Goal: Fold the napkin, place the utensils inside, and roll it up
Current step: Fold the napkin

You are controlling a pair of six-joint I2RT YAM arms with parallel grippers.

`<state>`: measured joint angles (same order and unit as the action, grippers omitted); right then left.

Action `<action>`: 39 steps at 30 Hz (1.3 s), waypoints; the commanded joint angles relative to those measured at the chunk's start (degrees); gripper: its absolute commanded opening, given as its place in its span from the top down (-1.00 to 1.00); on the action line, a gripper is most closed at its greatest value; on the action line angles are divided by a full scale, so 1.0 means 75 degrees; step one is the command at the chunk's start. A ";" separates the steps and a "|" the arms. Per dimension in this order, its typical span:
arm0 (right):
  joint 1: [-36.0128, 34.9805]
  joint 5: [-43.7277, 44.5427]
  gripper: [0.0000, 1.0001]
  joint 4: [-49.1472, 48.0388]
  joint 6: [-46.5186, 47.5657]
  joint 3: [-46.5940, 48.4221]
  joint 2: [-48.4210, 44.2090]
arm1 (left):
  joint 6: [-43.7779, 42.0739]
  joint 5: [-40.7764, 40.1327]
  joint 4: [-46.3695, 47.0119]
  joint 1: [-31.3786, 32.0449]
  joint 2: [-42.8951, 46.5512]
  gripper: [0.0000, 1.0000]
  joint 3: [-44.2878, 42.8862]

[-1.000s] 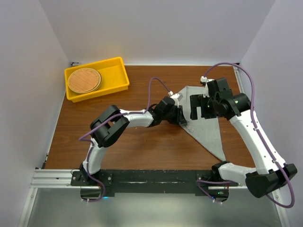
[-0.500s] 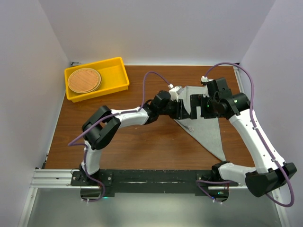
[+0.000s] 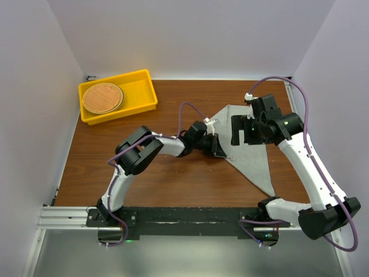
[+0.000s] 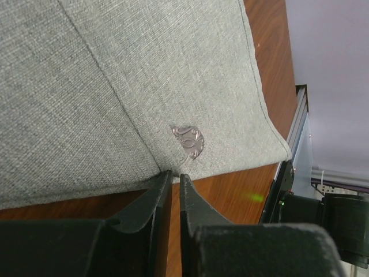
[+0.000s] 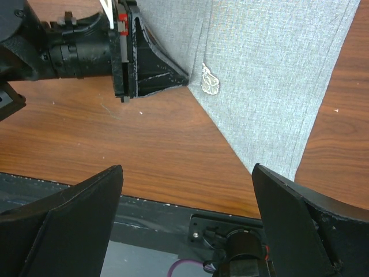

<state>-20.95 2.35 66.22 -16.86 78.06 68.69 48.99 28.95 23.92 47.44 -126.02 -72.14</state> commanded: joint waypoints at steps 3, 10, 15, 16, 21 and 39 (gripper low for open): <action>-0.0007 -0.0277 -0.97 -0.0262 -0.0154 0.0009 0.0263 | -0.0181 0.0241 0.0045 -0.0090 0.0523 0.60 -0.0143; 0.0121 -0.0290 -0.96 -0.0601 -0.0353 0.1297 0.1680 | 0.0077 0.0651 0.0444 -0.0617 0.1719 0.24 0.0090; 0.0940 -0.1575 -0.92 -0.1699 -0.0996 0.1908 0.3037 | 0.0007 0.0910 0.0408 -0.1426 0.2095 0.43 0.0360; 0.1104 -0.2240 -0.81 -0.1982 -0.1357 0.1862 0.3204 | -0.0040 0.0875 0.0234 -0.1555 0.2060 0.49 0.0337; 0.1715 -0.4073 -0.12 -0.3821 -0.2040 0.1942 0.4527 | -0.0297 0.0956 0.0011 -0.2059 0.1440 0.70 -0.0176; 0.2148 -0.5914 0.88 -0.7539 -0.2790 0.1979 0.7564 | -0.0532 0.1179 -0.0084 -0.2470 -0.0236 0.77 -0.0366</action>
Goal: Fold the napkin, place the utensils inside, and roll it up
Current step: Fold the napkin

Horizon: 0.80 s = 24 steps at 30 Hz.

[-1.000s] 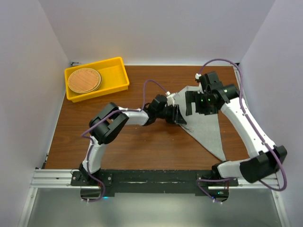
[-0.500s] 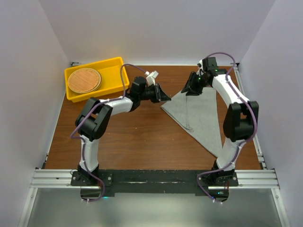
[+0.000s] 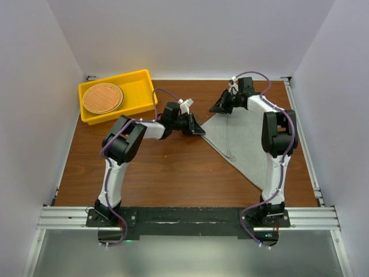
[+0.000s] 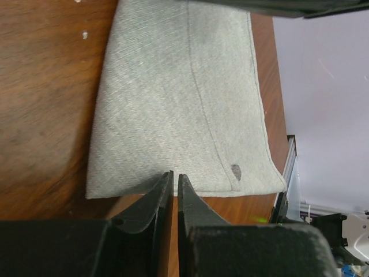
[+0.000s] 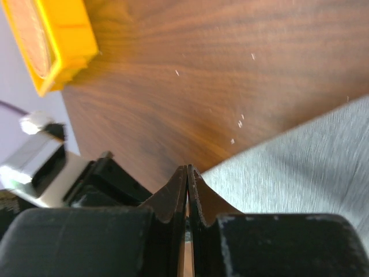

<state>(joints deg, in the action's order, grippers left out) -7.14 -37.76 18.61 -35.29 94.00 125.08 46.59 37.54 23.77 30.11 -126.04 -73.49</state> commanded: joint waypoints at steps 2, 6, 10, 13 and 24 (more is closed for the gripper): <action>0.0447 -0.0731 0.88 -0.1309 -0.0311 -0.0170 0.0290 | -0.0212 0.0045 -0.0122 -0.0182 -0.0327 0.77 -0.0208; 0.0681 -0.0918 0.88 -0.1309 -0.0193 -0.0040 0.0760 | -0.0212 0.0022 -0.0251 -0.0194 -0.0456 0.78 -0.0220; 0.0787 -0.0919 0.88 -0.1450 -0.0182 -0.0053 0.1076 | -0.0282 0.0034 -0.0368 -0.0194 -0.0480 0.78 -0.0255; 0.0823 -0.0954 0.89 -0.1345 -0.0135 0.0158 0.1358 | -0.0352 0.0046 -0.0613 -0.0194 -0.0468 0.78 -0.0407; 0.0823 0.0727 0.21 0.2037 0.0402 0.2334 -0.0105 | -0.0399 -0.0118 -0.2230 -0.0194 0.1440 0.41 -0.0455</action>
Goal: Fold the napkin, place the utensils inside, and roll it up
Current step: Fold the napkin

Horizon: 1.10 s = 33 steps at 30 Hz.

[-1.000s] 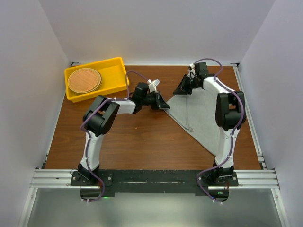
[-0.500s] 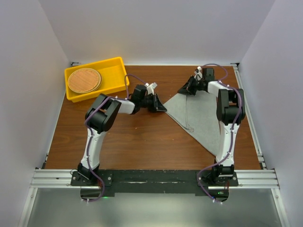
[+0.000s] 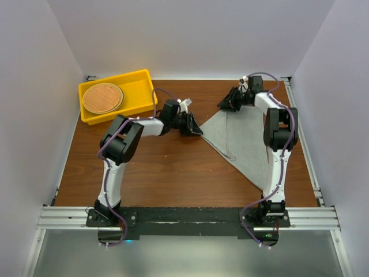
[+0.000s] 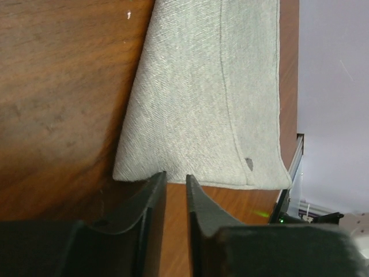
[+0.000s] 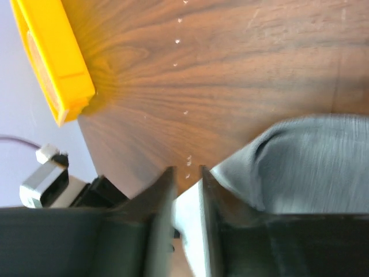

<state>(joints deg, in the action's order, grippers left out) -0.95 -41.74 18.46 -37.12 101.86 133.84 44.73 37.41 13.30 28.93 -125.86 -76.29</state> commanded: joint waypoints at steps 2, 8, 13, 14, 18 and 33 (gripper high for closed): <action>-0.0002 0.2010 -0.01 0.3557 0.1163 0.1581 -0.1625 | -0.0291 -0.0136 -0.1537 -0.0025 0.2105 0.36 0.0035; -0.0002 0.4098 -0.43 0.4652 0.1025 -0.0172 -0.3695 | -0.1275 -0.0113 -0.3295 -0.0025 0.4074 0.20 0.0726; 0.0009 0.5560 -0.44 0.5493 -0.0202 -0.2259 -0.4942 | -0.1558 -0.0031 -0.3602 -0.0025 0.5621 0.16 0.1674; 0.0021 0.5924 -0.43 0.5751 -0.0496 -0.2853 -0.5280 | -0.1523 0.0016 -0.3555 -0.0025 0.5834 0.16 0.1827; 0.0103 0.6782 -0.35 0.6514 -0.1751 -0.4450 -0.6485 | -0.1674 0.0040 -0.3648 -0.0025 0.6878 0.14 0.2541; 0.0924 0.8318 0.01 0.7347 -0.4215 -0.6996 -0.7745 | -0.1816 0.0133 -0.3848 -0.0084 0.7969 0.14 0.3563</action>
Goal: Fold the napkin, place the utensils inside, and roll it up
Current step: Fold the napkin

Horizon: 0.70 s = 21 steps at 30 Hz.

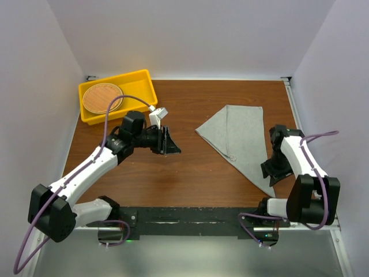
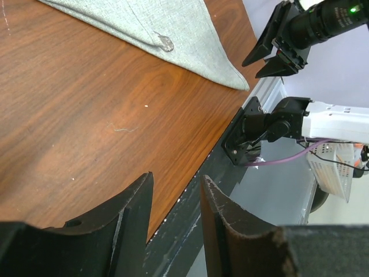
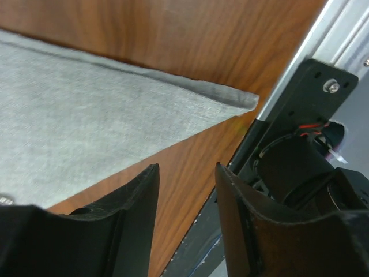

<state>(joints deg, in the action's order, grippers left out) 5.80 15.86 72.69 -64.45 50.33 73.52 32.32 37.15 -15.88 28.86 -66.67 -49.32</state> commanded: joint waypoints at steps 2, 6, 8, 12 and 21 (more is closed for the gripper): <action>0.0012 0.0535 -0.06 0.0082 -0.0502 -0.0182 0.0486 | -0.0114 0.0087 0.0113 -0.0075 0.0043 0.14 -0.0056; 0.0011 0.0663 -0.21 0.0059 -0.0571 -0.0276 0.0358 | -0.0114 0.0145 0.0078 -0.0098 -0.0203 0.14 -0.0221; 0.0035 0.0535 -0.28 0.0000 -0.0630 -0.0393 0.0428 | -0.0067 0.0145 0.0125 -0.0098 -0.0274 0.15 -0.0209; 0.0035 0.0569 -0.27 -0.0139 -0.0748 -0.0359 0.0767 | -0.0043 0.0086 0.0149 -0.0133 -0.0286 0.15 -0.0186; 0.0058 0.0886 -0.24 -0.0152 -0.1075 -0.0124 0.1494 | -0.0184 -0.0019 -0.0074 -0.0262 -0.0391 0.15 -0.0385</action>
<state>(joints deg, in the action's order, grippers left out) 6.02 18.83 71.68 -68.66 47.66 83.74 32.08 37.04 -16.03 27.64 -69.17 -49.34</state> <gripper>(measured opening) 0.621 0.425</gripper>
